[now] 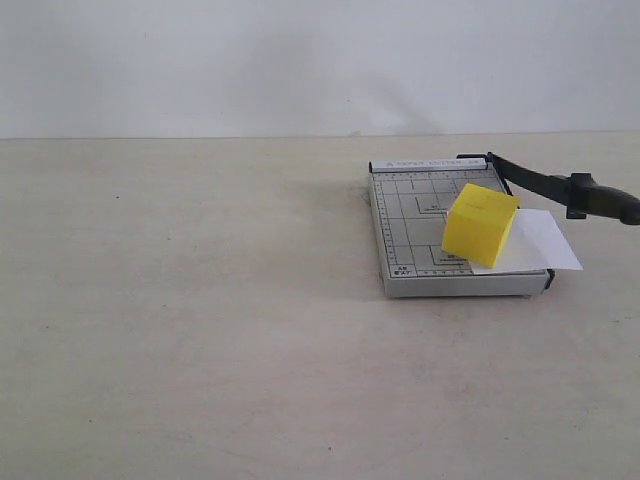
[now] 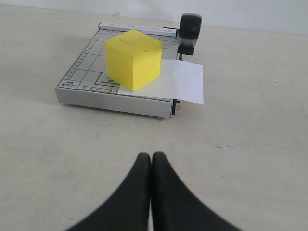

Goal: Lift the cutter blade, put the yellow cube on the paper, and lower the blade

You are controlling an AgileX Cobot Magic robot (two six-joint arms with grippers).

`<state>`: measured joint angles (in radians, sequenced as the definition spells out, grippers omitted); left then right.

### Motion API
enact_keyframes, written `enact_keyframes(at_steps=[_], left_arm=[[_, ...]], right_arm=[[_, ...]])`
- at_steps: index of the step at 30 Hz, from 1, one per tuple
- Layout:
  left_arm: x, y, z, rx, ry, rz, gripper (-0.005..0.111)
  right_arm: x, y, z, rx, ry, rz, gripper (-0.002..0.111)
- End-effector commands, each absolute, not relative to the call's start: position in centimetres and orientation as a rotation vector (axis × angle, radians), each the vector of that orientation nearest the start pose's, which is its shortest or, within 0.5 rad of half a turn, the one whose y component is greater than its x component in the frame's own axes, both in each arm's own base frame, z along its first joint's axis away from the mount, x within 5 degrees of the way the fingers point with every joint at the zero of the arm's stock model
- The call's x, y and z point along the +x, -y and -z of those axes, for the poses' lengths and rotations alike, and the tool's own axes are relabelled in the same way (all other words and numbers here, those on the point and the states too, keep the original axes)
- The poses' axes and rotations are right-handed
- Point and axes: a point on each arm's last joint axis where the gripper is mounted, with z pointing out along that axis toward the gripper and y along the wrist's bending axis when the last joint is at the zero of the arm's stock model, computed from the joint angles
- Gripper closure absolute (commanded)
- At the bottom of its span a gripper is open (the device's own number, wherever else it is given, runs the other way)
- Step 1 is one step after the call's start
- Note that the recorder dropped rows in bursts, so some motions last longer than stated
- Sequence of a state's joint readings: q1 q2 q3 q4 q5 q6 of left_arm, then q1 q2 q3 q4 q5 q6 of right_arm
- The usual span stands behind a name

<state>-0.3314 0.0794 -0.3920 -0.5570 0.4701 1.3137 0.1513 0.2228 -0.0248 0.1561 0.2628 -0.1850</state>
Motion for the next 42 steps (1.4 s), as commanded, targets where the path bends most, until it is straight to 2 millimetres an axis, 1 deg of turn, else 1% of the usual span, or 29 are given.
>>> enact_keyframes(at_steps=[1,3,8,12,17,19,24,30,34,37,42], left_arm=[[2.6,3.1,-28.9,1.050,-1.251,-0.211,0.102],[2.7,3.1,-28.6,1.041,-1.268,-0.194,0.102],[3.1,3.3,-27.3,0.964,-1.374,-0.074,0.102],[3.3,3.4,-26.2,0.974,-1.409,-0.061,0.102],[4.0,3.4,-24.1,0.961,-1.452,-0.055,0.102],[4.2,3.3,-23.6,0.937,-1.437,-0.081,0.102],[4.1,2.8,-23.3,0.887,-1.341,-0.177,0.102],[4.9,2.3,-21.8,0.802,-1.335,-0.232,0.102],[5.1,2.4,-20.5,0.761,-1.384,-0.172,0.102],[5.1,2.5,-20.3,0.755,-1.403,-0.133,0.102],[5.1,2.4,-20.4,0.756,-1.394,-0.151,0.102]], right_arm=[[6.8,-1.4,-18.3,-0.213,-1.929,-0.107,0.108],[6.8,-1.4,-18.3,-0.213,-1.929,-0.107,0.108],[6.8,-1.4,-18.3,-0.215,-1.929,-0.106,0.108],[6.8,-1.4,-18.3,-0.213,-1.929,-0.107,0.108],[6.8,-1.4,-18.3,-0.213,-1.929,-0.107,0.108],[6.8,-1.4,-18.3,-0.213,-1.929,-0.107,0.108],[6.8,-1.4,-18.3,-0.213,-1.929,-0.107,0.108],[6.8,-1.4,-18.3,-0.213,-1.929,-0.107,0.108],[6.8,-1.4,-18.3,-0.213,-1.929,-0.107,0.108],[6.8,-1.4,-18.3,-0.215,-1.929,-0.106,0.108],[6.8,-1.4,-18.3,-0.213,-1.929,-0.107,0.108]])
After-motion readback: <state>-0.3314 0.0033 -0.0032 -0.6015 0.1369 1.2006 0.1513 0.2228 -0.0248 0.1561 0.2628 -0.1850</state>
